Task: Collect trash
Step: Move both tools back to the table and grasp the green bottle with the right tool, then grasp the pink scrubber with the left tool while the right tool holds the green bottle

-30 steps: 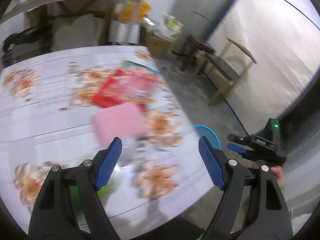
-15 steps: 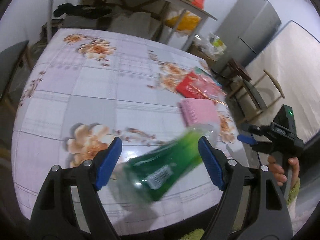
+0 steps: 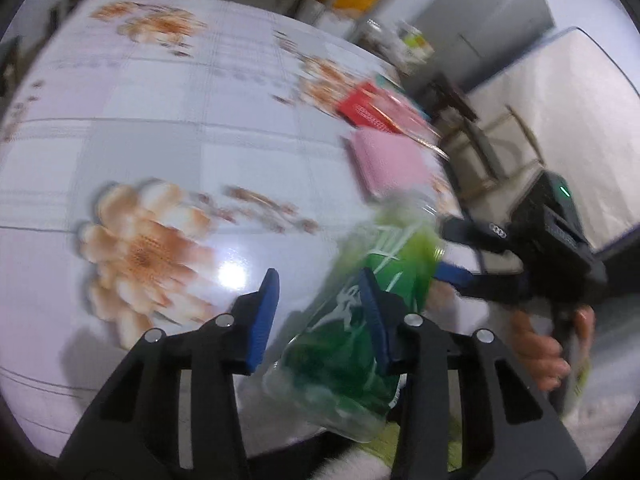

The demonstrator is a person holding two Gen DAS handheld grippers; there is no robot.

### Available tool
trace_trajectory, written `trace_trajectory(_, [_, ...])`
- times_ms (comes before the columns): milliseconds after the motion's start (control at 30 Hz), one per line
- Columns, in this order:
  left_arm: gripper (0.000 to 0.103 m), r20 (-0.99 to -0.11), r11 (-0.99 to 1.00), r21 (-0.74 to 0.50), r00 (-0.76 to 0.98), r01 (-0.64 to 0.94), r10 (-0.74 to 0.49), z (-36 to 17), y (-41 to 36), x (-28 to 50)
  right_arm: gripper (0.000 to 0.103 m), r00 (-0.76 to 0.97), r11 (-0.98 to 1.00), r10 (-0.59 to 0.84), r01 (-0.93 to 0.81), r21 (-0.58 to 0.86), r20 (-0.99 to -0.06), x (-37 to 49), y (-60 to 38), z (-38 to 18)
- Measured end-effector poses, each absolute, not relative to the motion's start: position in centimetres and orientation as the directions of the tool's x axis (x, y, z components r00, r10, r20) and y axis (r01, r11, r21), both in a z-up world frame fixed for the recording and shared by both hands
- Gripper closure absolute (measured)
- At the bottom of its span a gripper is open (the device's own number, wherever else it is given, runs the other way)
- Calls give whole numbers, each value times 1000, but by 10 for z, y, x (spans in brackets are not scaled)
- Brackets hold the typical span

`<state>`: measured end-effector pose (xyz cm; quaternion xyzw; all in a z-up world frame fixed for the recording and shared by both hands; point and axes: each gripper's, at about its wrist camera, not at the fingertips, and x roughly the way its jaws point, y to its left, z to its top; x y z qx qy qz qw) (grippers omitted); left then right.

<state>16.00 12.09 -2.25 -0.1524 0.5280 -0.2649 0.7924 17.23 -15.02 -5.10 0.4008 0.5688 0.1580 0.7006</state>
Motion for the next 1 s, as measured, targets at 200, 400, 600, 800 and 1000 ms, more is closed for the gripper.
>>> trace_trajectory(200, [65,-712,727,-605,189,326,-677,-28,89,141,26,282,668,649,232,707,-706,159,-151,-55])
trace_trajectory(400, [65,-683,666,-646,108,373,-723,-33,57,131,36,273,704,629,198,682,-728,152,-151,-57])
trace_trajectory(600, [62,-716,715,-573,179,401,-675,-23,51,143,36,314,729,582,206,653,-750,141,-183,-54])
trace_trajectory(800, [47,-781,809,-372,318,454,-537,-9,36,188,36,385,733,525,248,633,-759,127,-232,-53])
trace_trajectory(1000, [20,-815,732,-98,368,674,-448,-3,-27,230,36,427,702,516,287,652,-743,117,-266,-56])
